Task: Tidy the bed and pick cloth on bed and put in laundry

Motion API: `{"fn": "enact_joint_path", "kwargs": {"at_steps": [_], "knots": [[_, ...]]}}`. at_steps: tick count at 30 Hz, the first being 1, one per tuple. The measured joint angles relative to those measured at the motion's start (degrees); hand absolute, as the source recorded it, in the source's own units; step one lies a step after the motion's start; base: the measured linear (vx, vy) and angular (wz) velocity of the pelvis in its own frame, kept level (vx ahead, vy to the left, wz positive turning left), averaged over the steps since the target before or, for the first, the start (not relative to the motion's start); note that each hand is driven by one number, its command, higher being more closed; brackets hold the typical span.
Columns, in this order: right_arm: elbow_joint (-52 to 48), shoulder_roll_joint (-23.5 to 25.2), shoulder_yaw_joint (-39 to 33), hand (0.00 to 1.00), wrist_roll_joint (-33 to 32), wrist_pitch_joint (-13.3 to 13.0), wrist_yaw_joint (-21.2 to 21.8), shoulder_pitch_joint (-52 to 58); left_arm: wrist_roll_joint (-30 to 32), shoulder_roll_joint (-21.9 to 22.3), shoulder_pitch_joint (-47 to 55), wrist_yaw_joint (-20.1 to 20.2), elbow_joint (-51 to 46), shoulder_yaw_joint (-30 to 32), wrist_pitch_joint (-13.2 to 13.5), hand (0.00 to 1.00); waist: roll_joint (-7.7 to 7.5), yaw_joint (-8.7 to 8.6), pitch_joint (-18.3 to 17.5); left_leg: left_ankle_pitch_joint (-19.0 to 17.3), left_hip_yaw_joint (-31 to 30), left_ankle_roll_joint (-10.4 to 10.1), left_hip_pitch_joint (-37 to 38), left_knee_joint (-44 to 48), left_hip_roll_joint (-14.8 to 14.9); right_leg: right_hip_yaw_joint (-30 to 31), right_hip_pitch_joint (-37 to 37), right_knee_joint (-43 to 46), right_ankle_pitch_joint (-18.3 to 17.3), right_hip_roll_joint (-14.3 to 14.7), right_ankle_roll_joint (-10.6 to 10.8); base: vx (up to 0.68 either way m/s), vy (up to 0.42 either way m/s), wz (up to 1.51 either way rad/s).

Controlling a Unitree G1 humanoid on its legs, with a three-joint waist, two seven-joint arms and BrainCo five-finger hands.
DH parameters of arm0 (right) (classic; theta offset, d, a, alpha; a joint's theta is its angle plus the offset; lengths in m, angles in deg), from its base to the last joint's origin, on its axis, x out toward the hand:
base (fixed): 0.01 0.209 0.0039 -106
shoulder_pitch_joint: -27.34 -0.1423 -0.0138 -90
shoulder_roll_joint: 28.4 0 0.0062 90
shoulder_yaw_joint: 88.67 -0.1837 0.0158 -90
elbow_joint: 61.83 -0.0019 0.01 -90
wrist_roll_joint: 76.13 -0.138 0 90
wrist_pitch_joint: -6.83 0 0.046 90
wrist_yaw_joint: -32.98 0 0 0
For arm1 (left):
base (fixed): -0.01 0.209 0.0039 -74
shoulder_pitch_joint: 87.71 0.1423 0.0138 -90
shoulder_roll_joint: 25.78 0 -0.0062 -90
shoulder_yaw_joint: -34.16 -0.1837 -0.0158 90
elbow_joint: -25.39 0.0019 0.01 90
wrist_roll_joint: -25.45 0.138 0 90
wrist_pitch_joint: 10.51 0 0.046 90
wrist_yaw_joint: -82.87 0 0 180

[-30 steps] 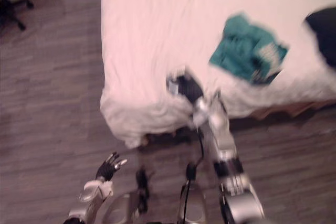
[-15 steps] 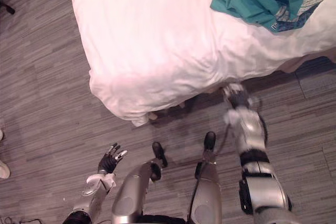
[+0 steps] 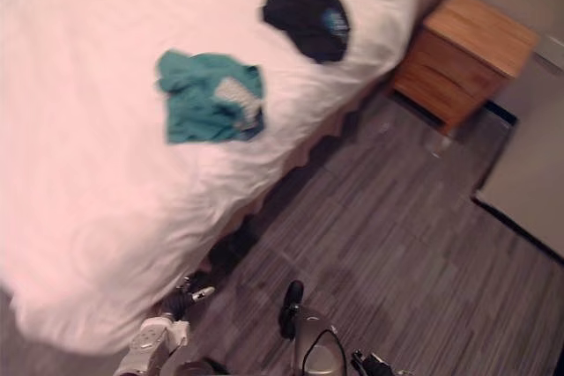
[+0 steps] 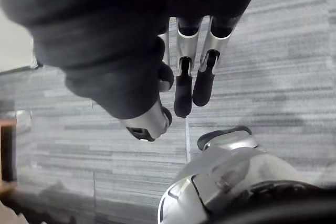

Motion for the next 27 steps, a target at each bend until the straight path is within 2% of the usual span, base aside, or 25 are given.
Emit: {"fn": "enact_joint_path", "kwargs": {"at_steps": [1, 2, 3, 4, 5, 6, 7, 9, 10, 13, 15, 16, 17, 18, 19, 20, 22, 23, 24, 25, 26, 27], "knots": [[-1.2, -0.7, 2.6, 0.00, 0.5, 0.0, 0.0, 0.2, -0.1, 0.8, 1.1, -0.2, 0.6, 2.2, -0.3, 0.00, 0.09, 1.35, -0.7, 6.4, -11.1, 11.2, -4.6, 12.5, 2.7, 3.9, 0.9, 0.4, -1.2, 2.2, -1.1, 0.18, -0.138, -2.08], [-2.4, -1.6, 5.3, 0.00, 1.7, -0.2, 0.0, 0.2, -0.3, 1.3, 2.1, -0.2, 0.6, 2.9, -0.4, 0.00, 0.33, 2.50, -1.4, 17.4, -22.2, 17.9, -10.7, 20.5, 2.4, 7.2, 1.6, -0.3, -1.6, 4.1, -2.0, 0.24, -0.115, -2.34], [-4.1, -3.6, 8.4, 0.00, 2.7, -0.8, 0.1, -0.5, -1.1, 2.5, 3.1, -0.4, 0.6, 3.6, -0.3, 0.00, 0.63, 3.70, -1.8, 16.5, -36.5, 16.2, -20.0, 32.3, -1.5, 12.9, 2.1, -1.3, -1.9, 6.9, -2.6, 0.20, -0.023, -2.58], [-3.8, -4.2, 9.5, 0.00, 3.9, -1.6, 0.2, -2.4, -2.9, 2.8, 3.0, -0.7, -0.2, 4.2, 0.2, 0.00, 1.38, 5.47, -2.0, 6.9, -43.7, 10.5, -27.5, 40.4, -5.5, 17.7, 2.9, -1.9, -2.0, 9.0, -2.6, 0.20, 0.029, -2.45], [-3.6, -4.1, 10.4, 0.00, 4.7, -1.7, 0.4, -3.3, -3.8, 2.5, 2.8, -1.1, -0.4, 4.3, 0.4, 0.00, 1.30, 6.14, -2.0, 3.4, -45.8, 9.0, -29.4, 41.3, -6.7, 19.8, 3.8, -2.2, -1.8, 9.9, -3.0, 0.13, 0.069, -2.22], [-3.0, -3.5, 12.2, 0.00, 6.3, -2.2, 1.3, -4.2, -4.8, 1.8, 2.7, -1.6, -0.3, 4.2, 0.8, 0.00, 0.72, 6.97, -2.3, 0.3, -46.6, 8.8, -31.5, 38.2, -7.6, 22.4, 5.8, -3.1, -1.2, 10.8, -1.9, 0.27, 0.079, -1.84], [-2.2, -3.1, 14.6, 0.00, 9.0, -3.0, 2.6, -5.0, -5.2, 1.1, 3.1, -1.6, -0.3, 3.9, 1.0, 0.00, -0.95, 6.81, -3.2, -2.6, -44.6, 9.2, -31.7, 24.3, -7.9, 26.4, 10.0, -5.4, -2.3, 11.0, -0.1, 0.38, 0.076, -1.57], [-2.1, -3.0, 16.5, 0.00, 9.4, -3.3, 3.0, -4.8, -5.3, 1.4, 3.5, -1.6, -0.8, 4.0, 1.5, 0.00, -1.98, 7.08, -4.5, -3.7, -44.4, 8.0, -30.8, 10.0, -9.1, 29.4, 11.7, -6.3, -3.7, 10.7, 2.4, 0.44, 0.098, -1.01], [-1.2, -2.4, 17.1, 0.00, 11.2, -4.2, 4.0, -5.1, -5.8, 1.8, 3.5, -1.6, -0.5, 3.9, 2.0, 0.00, -2.38, 7.16, -6.0, -2.3, -44.3, 6.4, -28.9, -5.7, -10.4, 30.6, 12.0, -5.5, -5.8, 9.9, 4.1, 0.42, 0.133, -0.73], [0.8, -2.8, 18.7, 0.00, 11.2, -5.0, 5.2, -5.9, -5.9, 2.8, 3.0, -1.7, -0.1, 2.8, 2.1, 0.00, -1.62, 7.25, -7.0, 2.4, -42.8, 6.8, -26.9, -14.0, -11.8, 31.4, 13.9, -4.1, -5.9, 9.7, 4.2, 0.48, 0.185, -0.50], [0.7, -2.2, 18.7, 0.00, 11.2, -6.3, 6.2, -4.8, -5.7, 3.3, 2.9, -2.5, 0.3, 2.4, 2.4, 0.00, -1.65, 7.12, -8.3, 6.3, -42.6, 7.5, -25.7, -14.5, -15.0, 30.3, 16.0, -3.4, -9.4, 8.0, 6.4, 0.45, 0.273, -0.21], [1.2, -2.6, 18.6, 0.00, 11.2, -6.8, 6.4, -4.3, -5.8, 3.0, 2.7, -2.6, 1.6, 1.0, 2.6, 0.00, -2.07, 7.06, -8.8, 4.0, -41.8, 7.3, -24.4, -14.9, -16.3, 29.9, 15.6, 1.4, -12.0, 7.0, 7.9, 0.38, 0.251, 0.05], [1.6, -2.5, 18.5, 0.00, 11.2, -6.9, 6.5, -4.3, -5.8, 2.5, 2.2, -2.6, 2.9, 0.3, 2.6, 0.00, -3.00, 6.89, -9.1, 3.1, -41.4, 8.1, -22.7, -16.1, -18.2, 28.4, 12.8, 8.9, -12.8, 5.5, 9.1, 0.37, 0.254, 0.14], [1.6, -2.2, 18.5, 0.00, 11.2, -6.9, 6.5, -3.6, -6.4, 2.0, 2.4, -2.5, 3.3, -0.3, 2.7, 0.00, -4.48, 6.67, -9.7, 2.3, -41.6, 8.2, -19.5, -19.4, -21.1, 24.6, 7.0, 22.5, -11.1, 2.7, 8.3, 0.29, 0.189, 0.19], [1.8, -2.2, 18.5, 0.00, 11.3, -6.9, 6.6, -3.3, -6.8, 1.7, 2.3, -2.6, 3.3, -0.6, 2.7, 0.00, -4.72, 6.51, -9.6, 2.1, -41.8, 8.6, -18.2, -20.6, -22.5, 23.4, 3.8, 27.8, -10.9, 1.9, 8.1, 0.43, 0.206, 0.51], [2.6, -1.8, 18.4, 0.00, 10.8, -7.3, 6.7, -3.9, -7.4, 0.6, 2.6, -2.6, 4.6, -1.4, 2.5, 0.00, -5.33, 4.96, -9.4, 0.5, -44.1, 11.0, -14.2, -21.3, -23.9, 23.4, 1.6, 31.6, -13.1, 3.0, 8.0, 0.36, 0.113, 0.60], [3.1, -1.9, 18.5, 0.00, 10.4, -7.4, 6.6, -3.9, -7.3, -0.2, 2.7, -2.4, 5.6, -1.3, 2.4, 0.00, -4.99, 4.22, -9.4, -0.5, -45.0, 11.3, -12.6, -21.4, -23.4, 20.6, 1.7, 27.0, -14.2, 3.2, 7.0, 0.31, 0.055, 0.62], [3.7, -2.0, 18.5, 0.00, 9.8, -7.6, 6.7, -4.3, -7.2, -0.5, 3.0, -2.3, 6.3, -0.6, 2.2, 0.00, -4.48, 4.18, -9.3, -1.2, -45.7, 11.0, -11.3, -21.5, -22.4, 16.8, 1.5, 20.1, -14.6, 2.3, 5.6, 0.44, 0.027, 0.47], [4.0, -2.4, 18.0, 0.00, 8.5, -7.7, 6.4, -4.7, -6.7, -0.3, 3.3, -2.4, 6.3, 0.7, 1.9, 0.00, -3.25, 4.46, -9.0, -2.0, -45.9, 9.9, -10.3, -21.4, -20.9, 14.2, 0.4, 13.6, -14.0, 1.4, 5.2, 0.48, 0.014, 0.27], [3.9, -2.9, 16.5, 0.00, 8.3, -7.7, 6.2, -5.1, -6.6, 0.0, 3.5, -2.5, 6.3, 1.6, 1.7, 0.00, -1.69, 4.72, -8.6, -2.8, -45.8, 9.0, -9.3, -21.5, -19.1, 12.7, -0.7, 8.3, -12.2, 1.1, 5.7, 0.47, -0.011, 0.02], [3.9, -3.1, 16.0, 0.00, 8.2, -7.9, 5.9, -5.5, -6.6, 0.0, 3.6, -2.5, 6.3, 1.8, 1.7, 0.00, -0.88, 4.79, -8.1, -3.2, -45.6, 8.5, -8.7, -21.5, -18.1, 12.2, -1.3, 5.8, -10.8, 1.0, 6.1, 0.42, -0.048, -0.19], [3.7, -3.6, 15.6, 0.00, 8.3, -8.0, 5.4, -6.2, -6.6, -0.1, 3.8, -2.5, 6.3, 2.2, 1.4, 0.00, 0.04, 4.83, -7.5, -3.9, -44.7, 7.4, -8.1, -21.5, -16.5, 12.1, -2.8, 1.2, -7.1, 0.9, 6.6, 0.50, -0.089, -0.37]]}}
